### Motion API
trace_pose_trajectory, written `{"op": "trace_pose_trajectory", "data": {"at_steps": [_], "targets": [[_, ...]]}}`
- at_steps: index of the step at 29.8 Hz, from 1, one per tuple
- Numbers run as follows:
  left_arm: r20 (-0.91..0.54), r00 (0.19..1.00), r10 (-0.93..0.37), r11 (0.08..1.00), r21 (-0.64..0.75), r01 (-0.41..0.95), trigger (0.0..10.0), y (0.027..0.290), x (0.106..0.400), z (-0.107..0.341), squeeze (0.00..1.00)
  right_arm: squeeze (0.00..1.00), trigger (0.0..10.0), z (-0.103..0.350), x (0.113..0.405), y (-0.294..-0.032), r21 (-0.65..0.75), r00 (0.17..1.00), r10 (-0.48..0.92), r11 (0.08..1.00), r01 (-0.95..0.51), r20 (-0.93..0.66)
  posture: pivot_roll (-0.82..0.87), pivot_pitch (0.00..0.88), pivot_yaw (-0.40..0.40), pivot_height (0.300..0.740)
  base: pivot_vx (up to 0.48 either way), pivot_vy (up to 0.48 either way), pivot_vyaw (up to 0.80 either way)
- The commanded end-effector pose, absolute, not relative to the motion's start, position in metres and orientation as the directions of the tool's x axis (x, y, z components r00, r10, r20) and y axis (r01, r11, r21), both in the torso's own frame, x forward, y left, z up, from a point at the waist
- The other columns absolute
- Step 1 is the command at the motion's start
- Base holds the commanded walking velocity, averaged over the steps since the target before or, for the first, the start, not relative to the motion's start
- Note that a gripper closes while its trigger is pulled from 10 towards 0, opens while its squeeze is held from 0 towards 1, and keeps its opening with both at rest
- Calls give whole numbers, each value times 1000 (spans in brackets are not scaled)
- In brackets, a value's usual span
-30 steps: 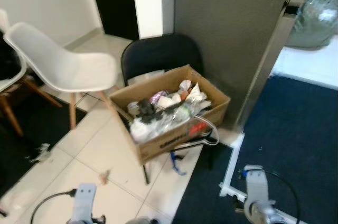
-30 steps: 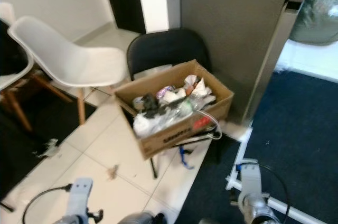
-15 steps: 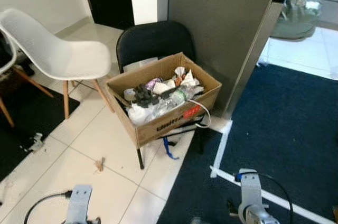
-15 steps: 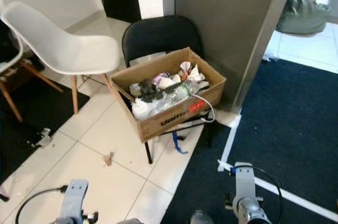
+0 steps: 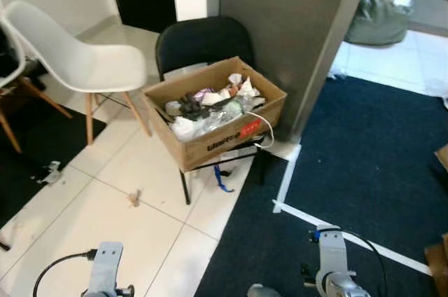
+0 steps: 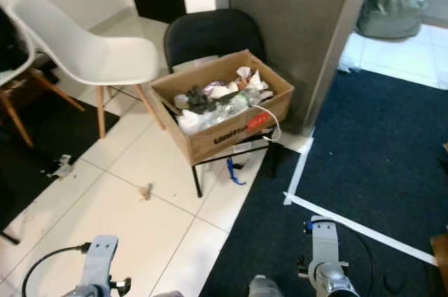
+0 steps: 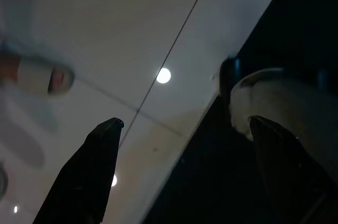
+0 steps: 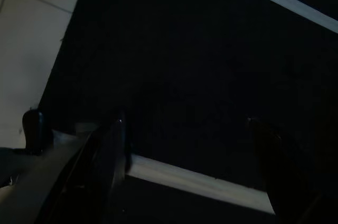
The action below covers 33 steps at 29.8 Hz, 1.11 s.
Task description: Picking trash to rubbish bin
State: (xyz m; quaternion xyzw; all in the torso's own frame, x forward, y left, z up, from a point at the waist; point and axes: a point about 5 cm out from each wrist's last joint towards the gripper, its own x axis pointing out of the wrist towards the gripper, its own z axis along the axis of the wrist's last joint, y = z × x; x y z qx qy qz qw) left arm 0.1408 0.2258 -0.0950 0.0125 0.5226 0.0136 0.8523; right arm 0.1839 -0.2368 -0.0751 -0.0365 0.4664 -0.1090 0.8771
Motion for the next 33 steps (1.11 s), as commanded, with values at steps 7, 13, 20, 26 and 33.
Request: {"op": "trace_pose_trajectory", "data": {"at_steps": [7,13,20,26,33], "targets": [[-896,443,34,999,38,0,10000,226,139,-96,0,0,10000,-77,180,-238,-168,531,-229,972,162,-816,-49,0,48,740,-355,0,0],[-896,443,33,999,37,0,10000,226,139,-96,0,0,10000,-77,180,-238,-168,530,-229,973,161,-817,-49,0,48,740,-354,0,0],[-896,443,31,999,35,1,10000,226,139,-96,0,0,10000,-77,180,-239,-169,528,-228,973,158,-818,-50,0,48,740,-353,0,0],[-896,443,29,999,35,5,10000,226,139,-96,0,0,10000,-77,180,-239,-170,527,-228,973,156,-819,-51,0,46,740,-358,0,0],[-896,444,28,999,34,4,10000,226,139,-96,0,0,10000,-77,180,-239,-170,527,-228,973,156,-819,-51,0,47,740,-359,0,0]]}}
